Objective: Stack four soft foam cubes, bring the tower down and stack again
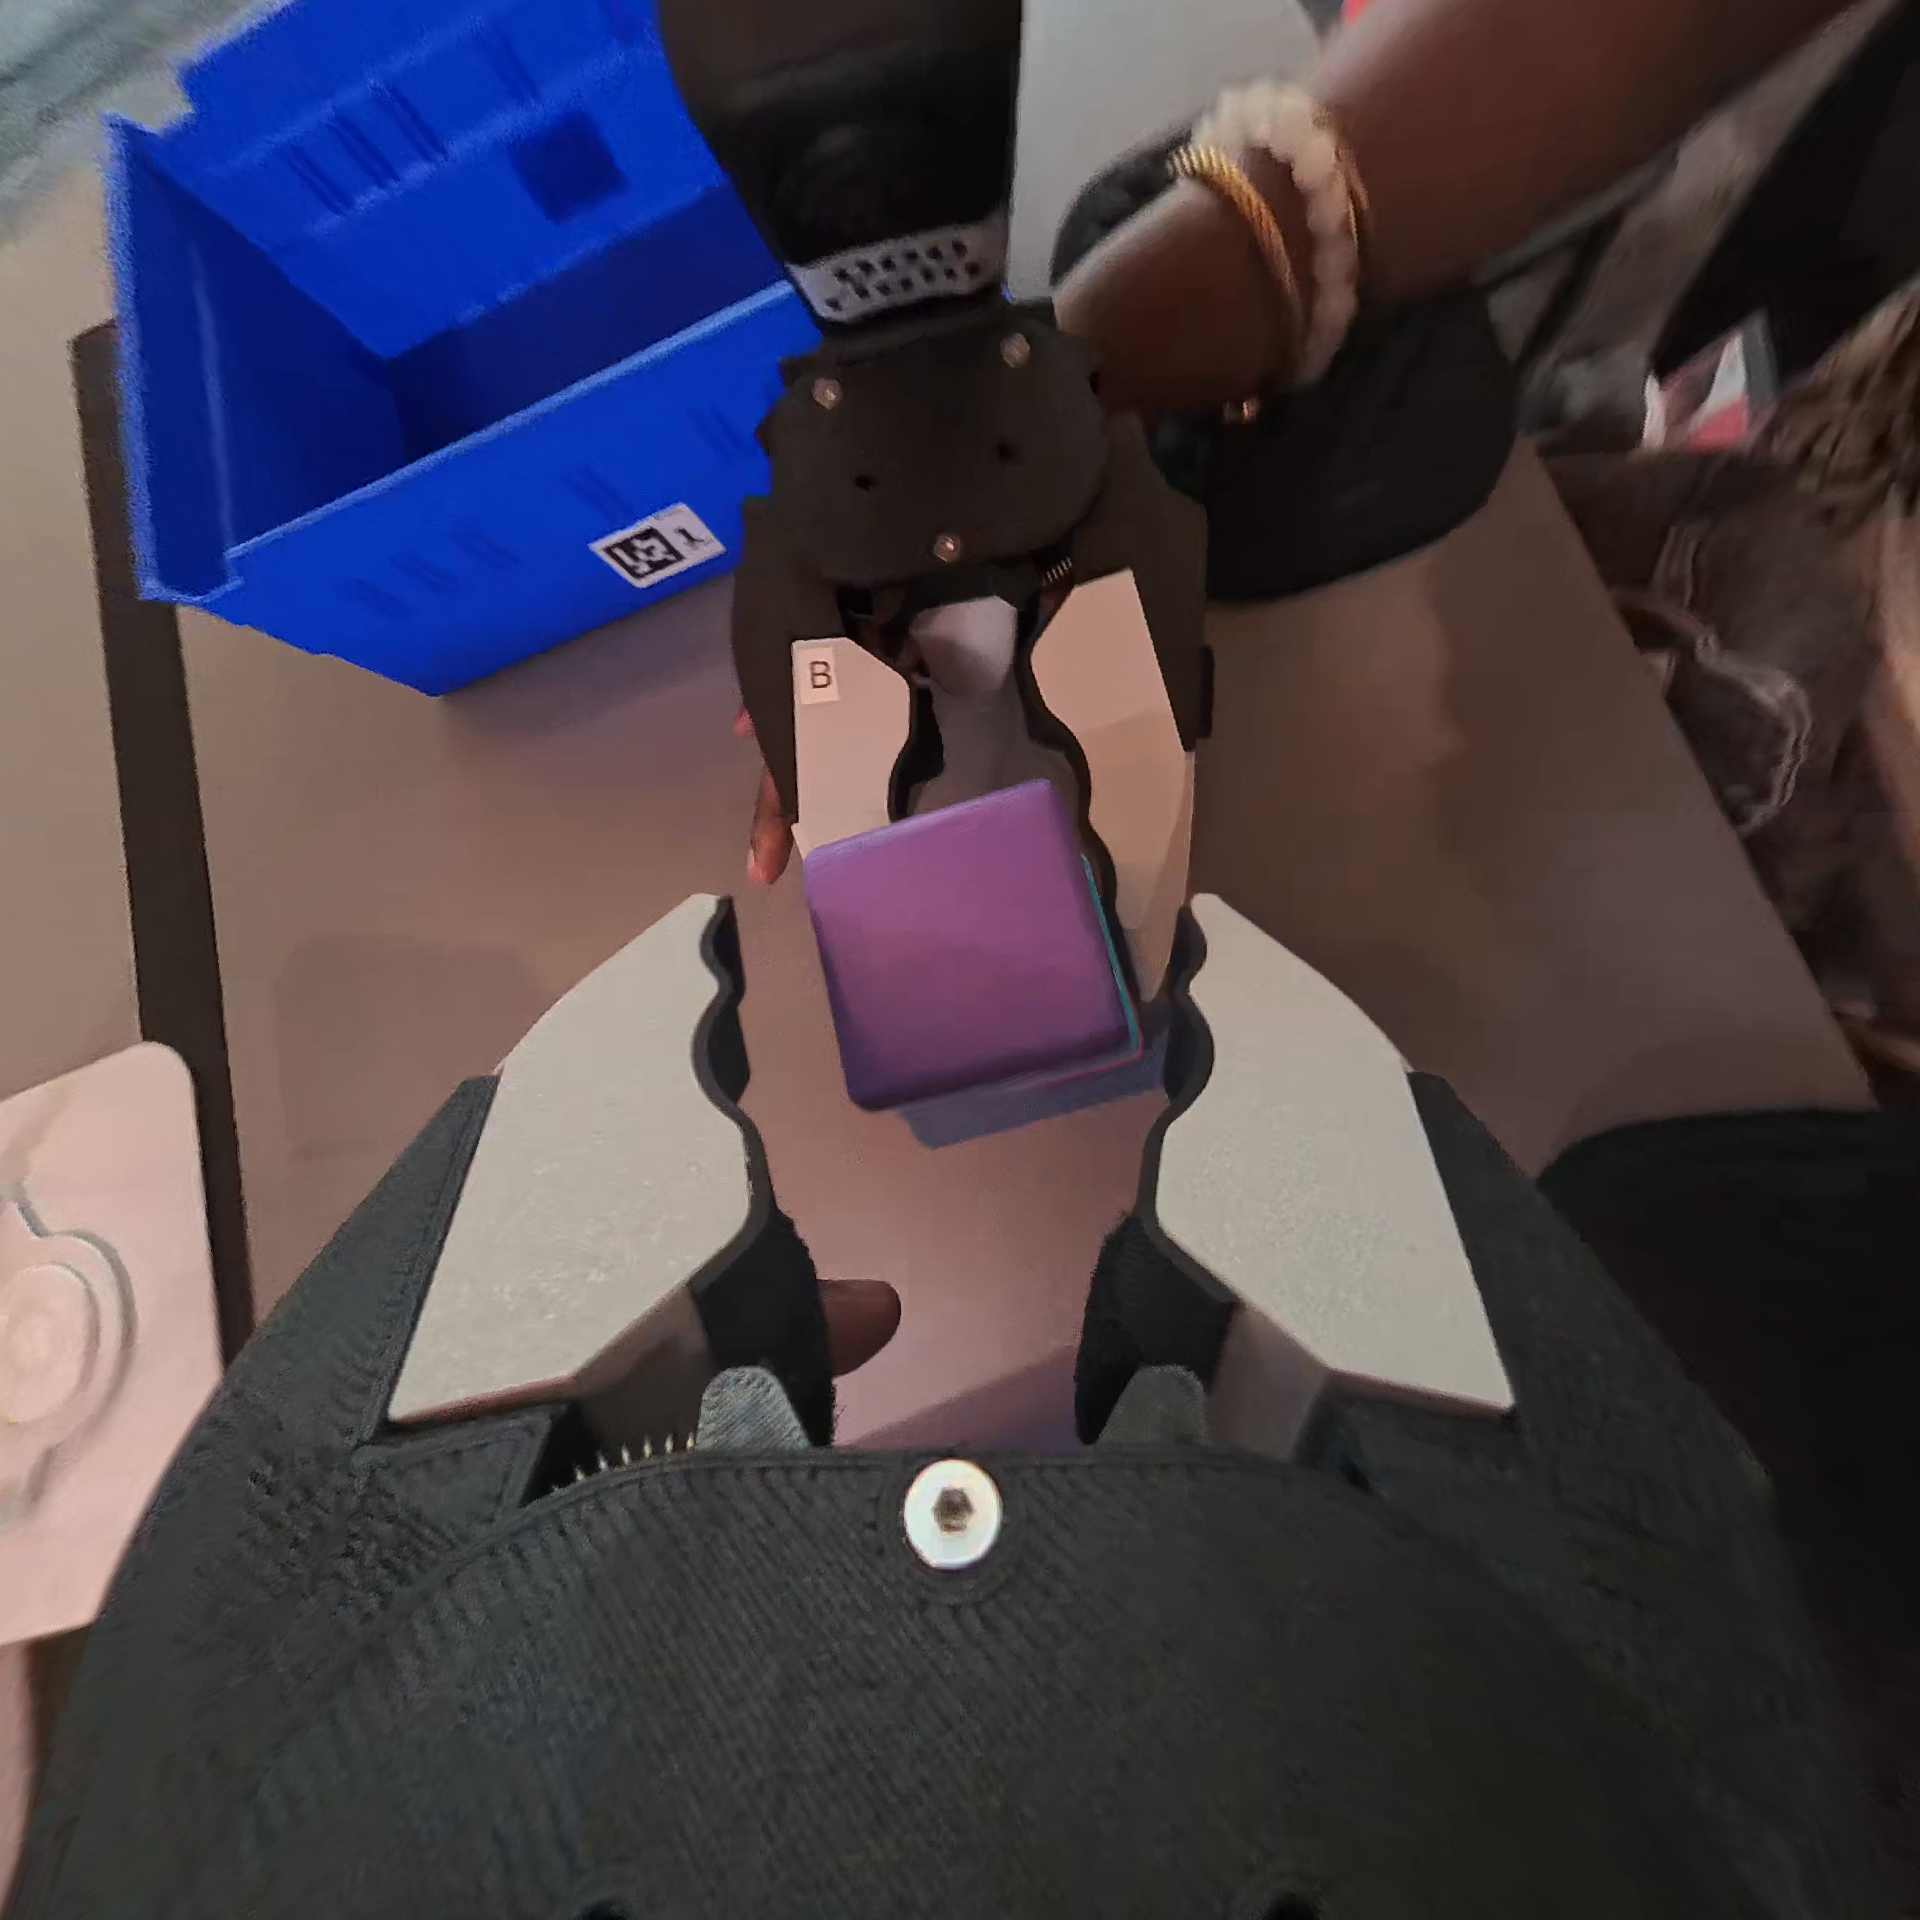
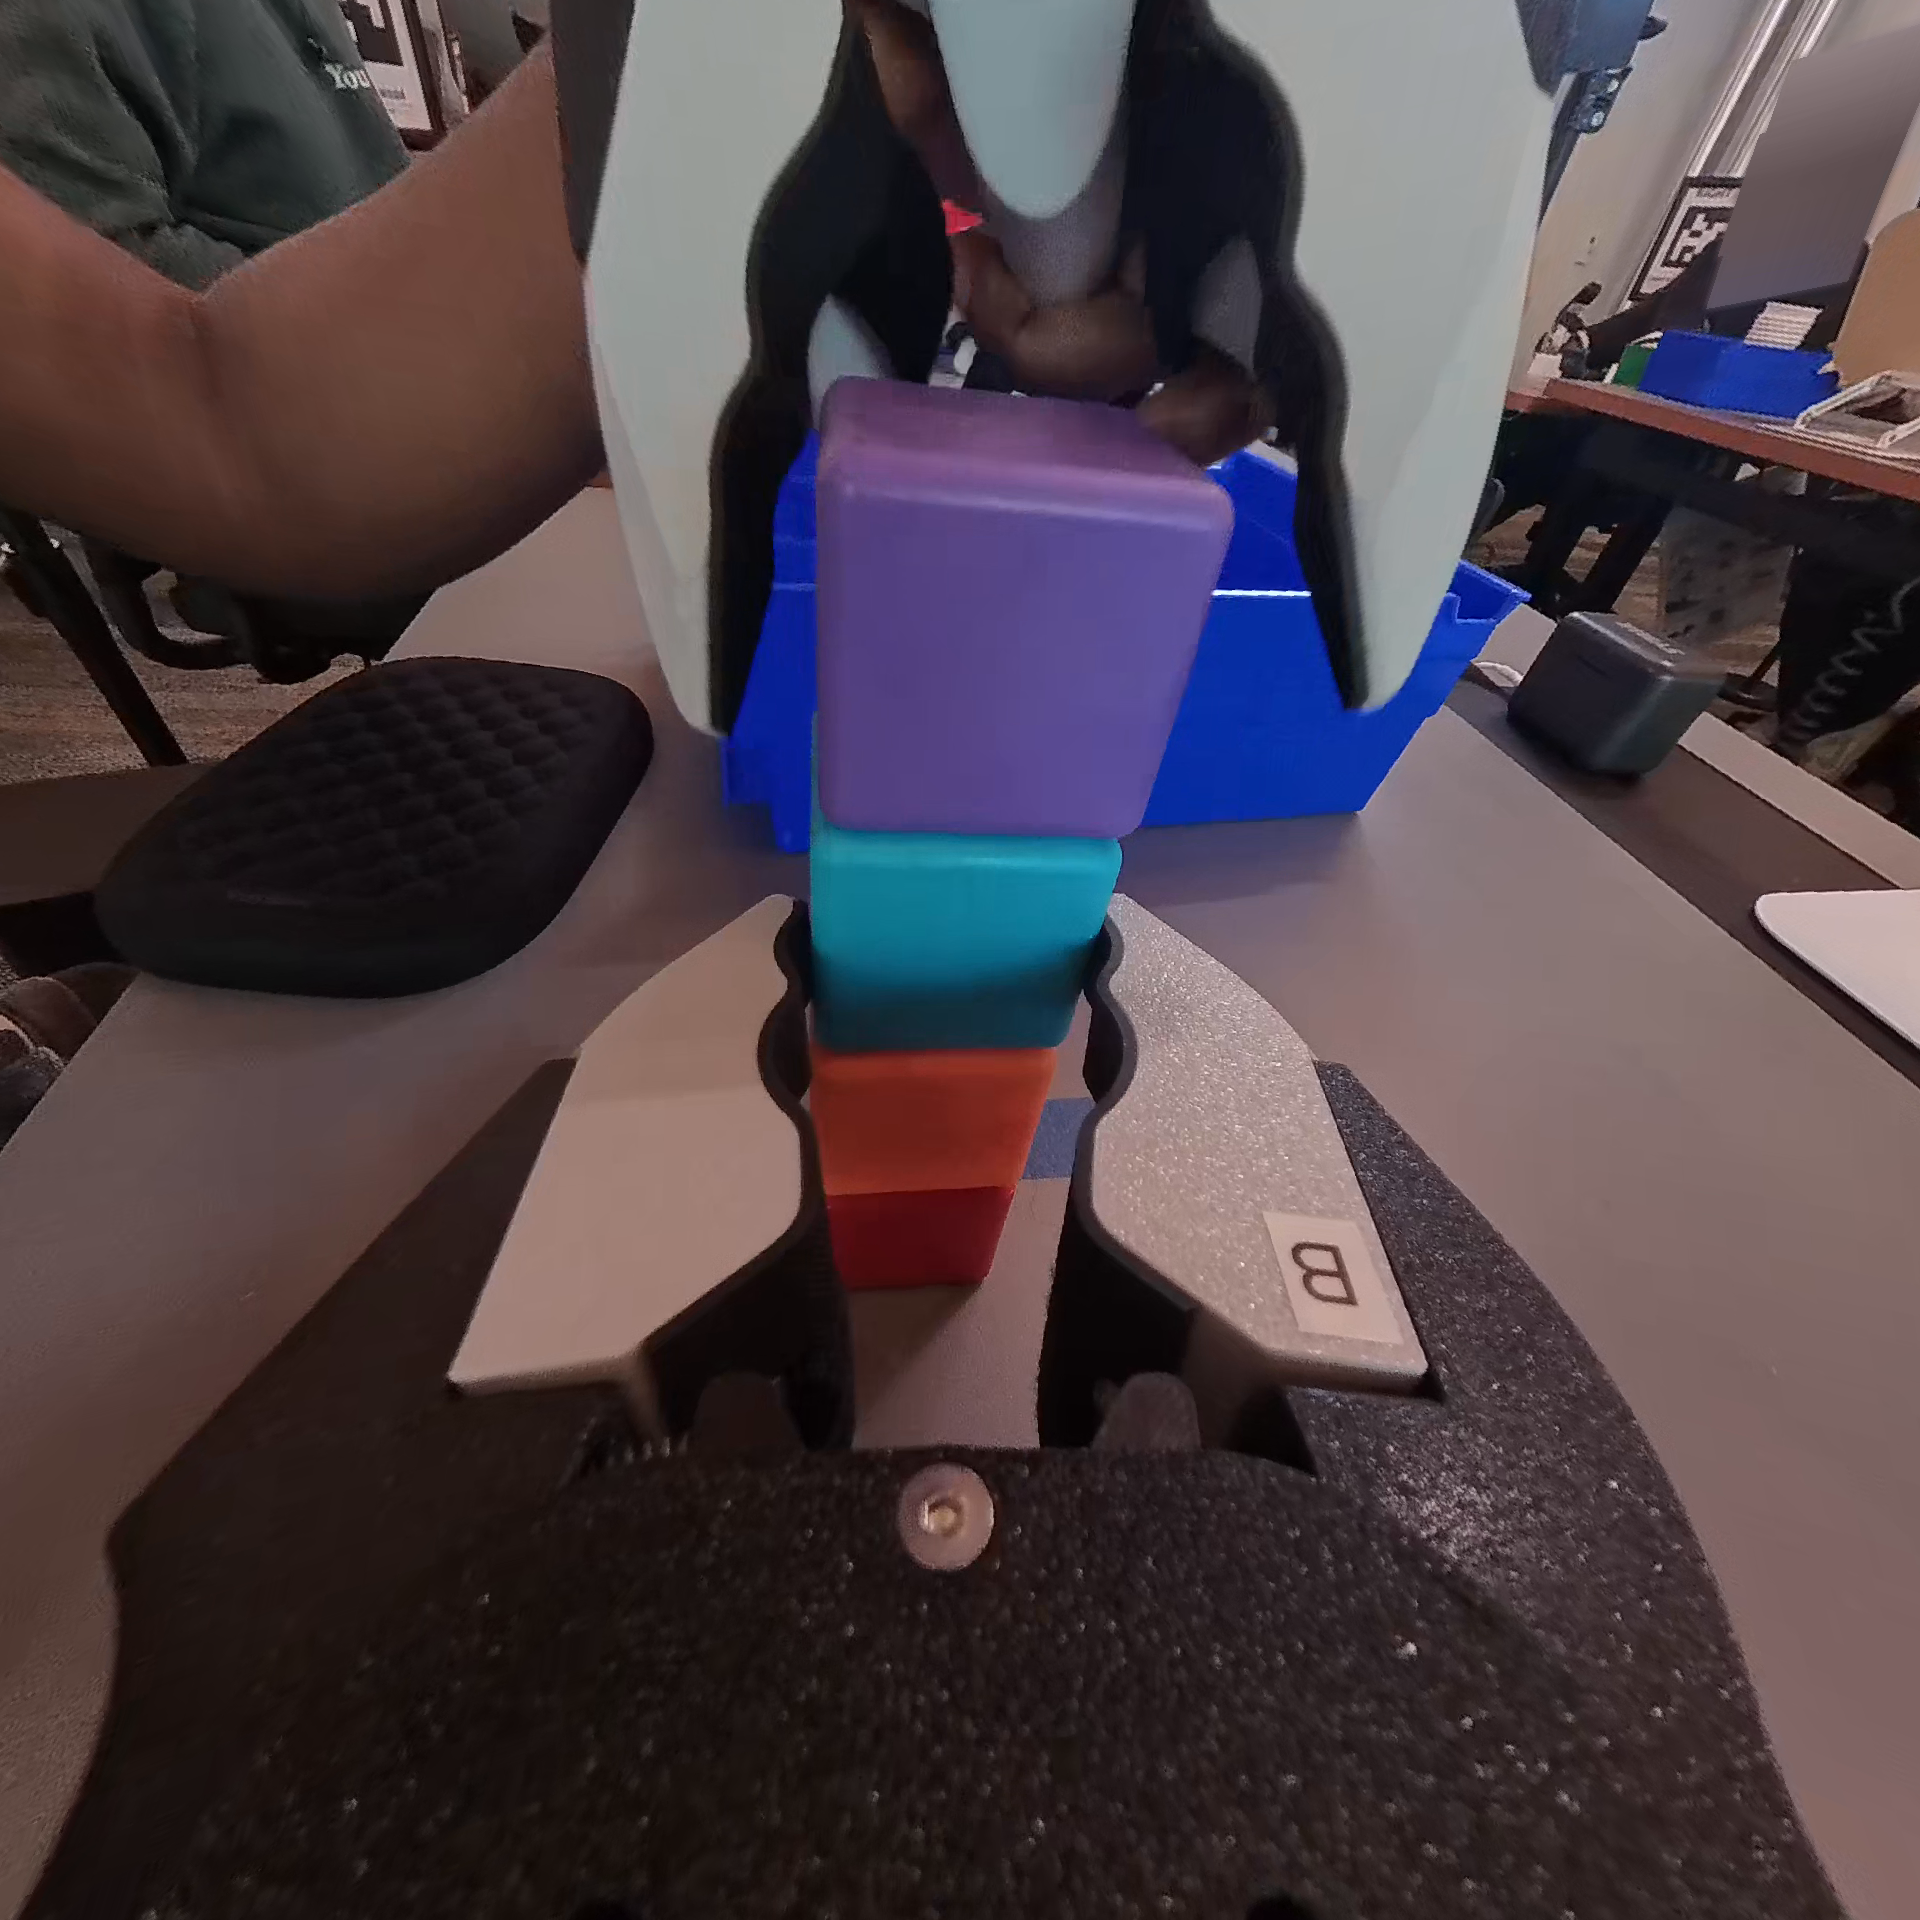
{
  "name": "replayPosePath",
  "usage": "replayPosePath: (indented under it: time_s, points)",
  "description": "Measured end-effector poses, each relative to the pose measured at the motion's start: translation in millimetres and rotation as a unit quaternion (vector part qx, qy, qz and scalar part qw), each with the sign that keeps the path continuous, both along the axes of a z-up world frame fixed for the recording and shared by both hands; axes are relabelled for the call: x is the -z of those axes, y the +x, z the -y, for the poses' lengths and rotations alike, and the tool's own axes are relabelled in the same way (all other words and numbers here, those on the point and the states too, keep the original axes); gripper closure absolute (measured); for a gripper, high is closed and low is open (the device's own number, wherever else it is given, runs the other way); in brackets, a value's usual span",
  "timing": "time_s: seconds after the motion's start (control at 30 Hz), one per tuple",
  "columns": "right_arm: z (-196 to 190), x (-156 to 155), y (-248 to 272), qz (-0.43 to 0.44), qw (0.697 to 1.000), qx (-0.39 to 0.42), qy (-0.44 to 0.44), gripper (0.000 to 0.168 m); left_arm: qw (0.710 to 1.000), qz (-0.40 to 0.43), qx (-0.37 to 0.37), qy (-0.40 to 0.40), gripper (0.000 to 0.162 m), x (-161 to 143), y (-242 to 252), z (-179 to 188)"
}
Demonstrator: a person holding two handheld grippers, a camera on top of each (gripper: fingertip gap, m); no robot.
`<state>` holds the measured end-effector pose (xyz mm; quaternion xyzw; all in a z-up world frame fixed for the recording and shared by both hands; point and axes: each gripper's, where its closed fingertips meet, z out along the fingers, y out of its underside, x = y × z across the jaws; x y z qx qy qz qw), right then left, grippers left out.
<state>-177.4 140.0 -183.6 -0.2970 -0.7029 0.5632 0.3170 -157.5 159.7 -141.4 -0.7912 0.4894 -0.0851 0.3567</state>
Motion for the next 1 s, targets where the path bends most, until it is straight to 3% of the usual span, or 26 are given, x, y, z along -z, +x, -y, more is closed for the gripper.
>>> replayPosePath:
  time_s: [0.13, 0.27, 0.7, 0.77, 0.83, 0.9, 1.0]
  points:
    - [0, 0, 0, 0.000, 1.000, 0.001, 0.001, 0.118, 0.991, 0.093, -0.096, 0.029, 0.094, -9, -13, 3]
    - [0, 0, 0, 0.000, 1.000, 0.000, 0.000, 0.118, 0.985, 0.126, -0.104, 0.054, 0.111, -3, -10, 10]
    - [1, 0, 1, -0.001, 1.000, -0.003, 0.005, 0.118, 0.982, 0.126, -0.120, 0.076, 0.109, -4, -9, 11]
    - [0, -3, 3, -0.008, 1.000, -0.005, 0.006, 0.114, 0.980, 0.120, -0.124, 0.099, 0.084, -7, -10, 12]
    - [-2, -19, 7, -0.030, 0.999, -0.004, -0.023, 0.080, 0.973, 0.134, -0.141, 0.124, 0.060, -13, -12, 12]
    - [-9, -42, 12, -0.062, 0.996, 0.004, -0.066, 0.062, 0.956, 0.175, -0.174, 0.156, 0.028, -26, -15, 11]
    - [-18, -70, 22, -0.101, 0.988, 0.012, -0.115, 0.045, 0.922, 0.259, -0.172, 0.229, 0.017, -54, -10, 17]
